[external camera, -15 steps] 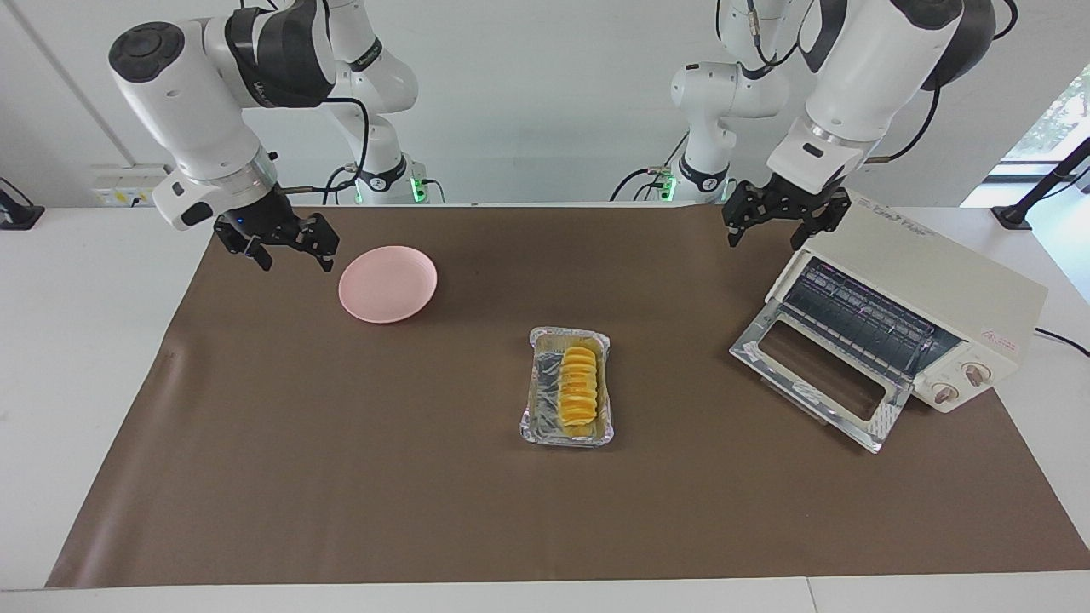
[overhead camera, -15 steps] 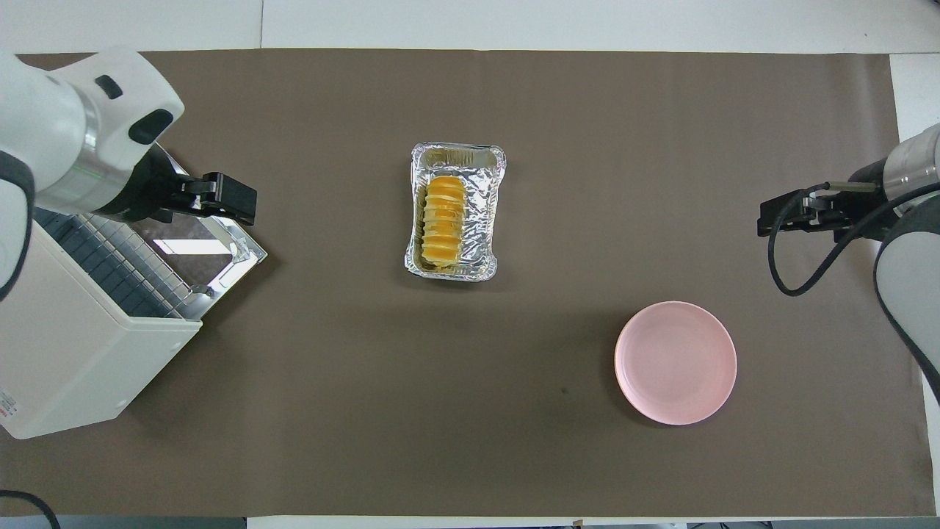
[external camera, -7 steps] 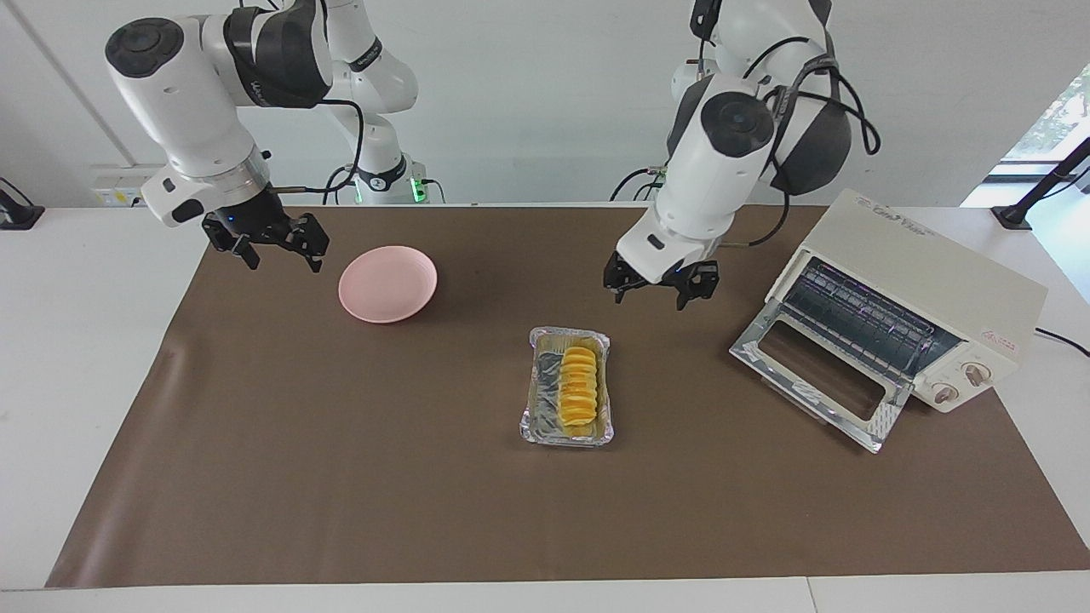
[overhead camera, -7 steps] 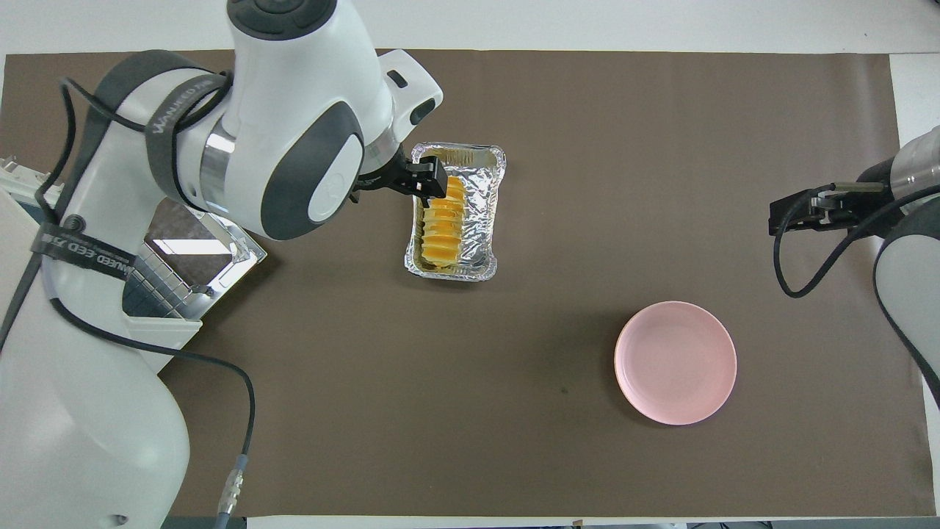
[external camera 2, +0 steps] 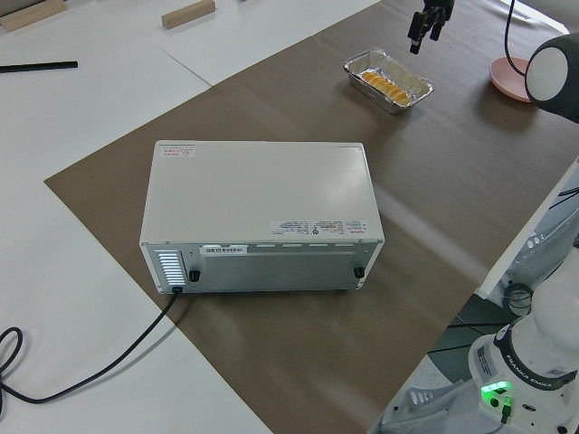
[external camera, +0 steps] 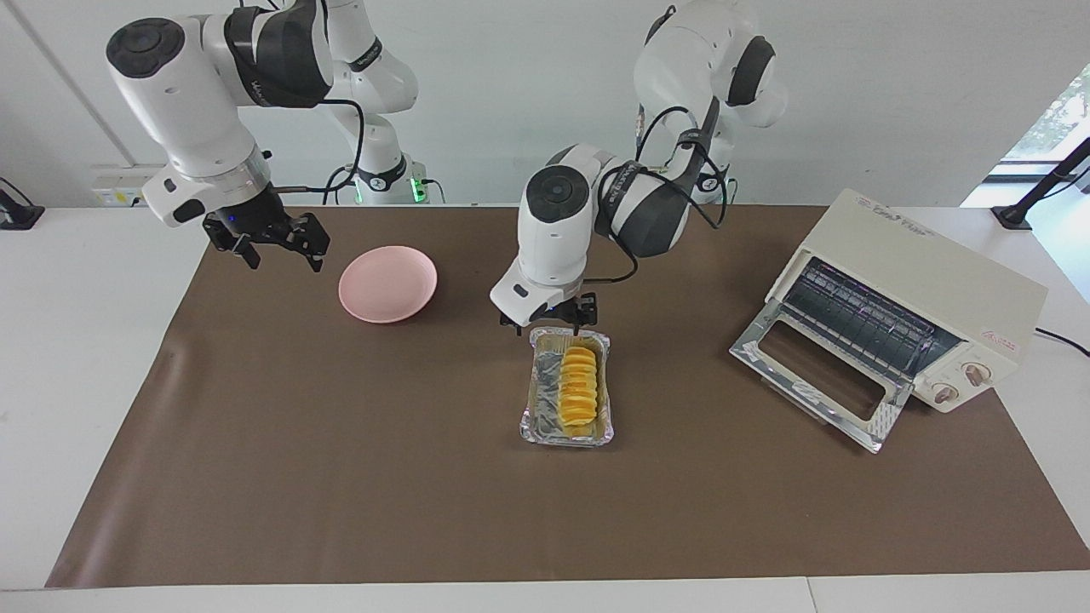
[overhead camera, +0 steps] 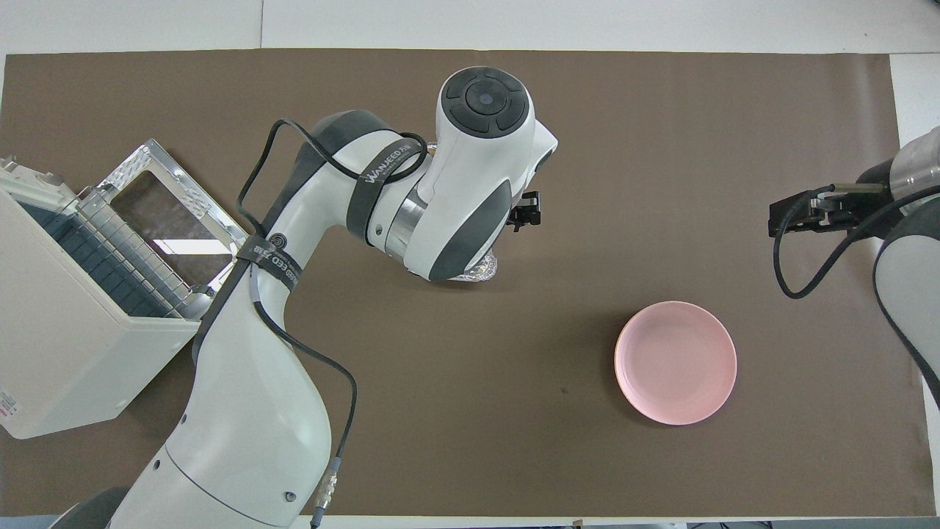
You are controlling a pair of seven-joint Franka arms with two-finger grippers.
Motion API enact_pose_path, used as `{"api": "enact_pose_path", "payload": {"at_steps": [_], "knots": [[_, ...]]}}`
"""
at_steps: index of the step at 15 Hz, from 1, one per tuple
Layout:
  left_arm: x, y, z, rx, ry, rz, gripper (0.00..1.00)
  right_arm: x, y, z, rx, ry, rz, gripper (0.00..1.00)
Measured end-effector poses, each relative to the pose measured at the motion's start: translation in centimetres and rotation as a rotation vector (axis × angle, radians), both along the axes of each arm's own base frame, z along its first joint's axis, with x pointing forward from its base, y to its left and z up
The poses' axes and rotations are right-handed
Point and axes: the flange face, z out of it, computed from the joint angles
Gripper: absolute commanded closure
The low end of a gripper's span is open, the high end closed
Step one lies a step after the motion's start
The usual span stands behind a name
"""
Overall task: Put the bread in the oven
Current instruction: 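Grasp the foil tray rim with the left gripper and lift it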
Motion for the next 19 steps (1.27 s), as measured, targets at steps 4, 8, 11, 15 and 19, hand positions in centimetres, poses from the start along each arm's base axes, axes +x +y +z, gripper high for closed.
{"api": "enact_pose_path", "payload": {"at_steps": [4, 8, 11, 15, 19], "knots": [[1.4, -0.4, -3.7, -0.015, -0.032, 0.029, 0.00, -0.3, 0.2, 0.6, 0.000, -0.009, 0.004, 0.00], [1.7, -0.8, -7.2, -0.005, -0.024, 0.067, 0.11, -0.3, 0.2, 0.6, 0.000, -0.009, 0.004, 0.00], [1.8, -1.0, -7.2, -0.011, -0.030, 0.108, 0.54, -0.3, 0.2, 0.6, 0.000, -0.009, 0.004, 0.00], [1.6, -1.0, -7.7, -0.010, -0.029, 0.122, 0.71, -0.3, 0.2, 0.6, 0.000, -0.009, 0.004, 0.00], [1.5, -0.9, -9.0, -0.008, -0.027, 0.125, 0.75, -0.3, 0.2, 0.6, 0.000, -0.009, 0.004, 0.00]]}}
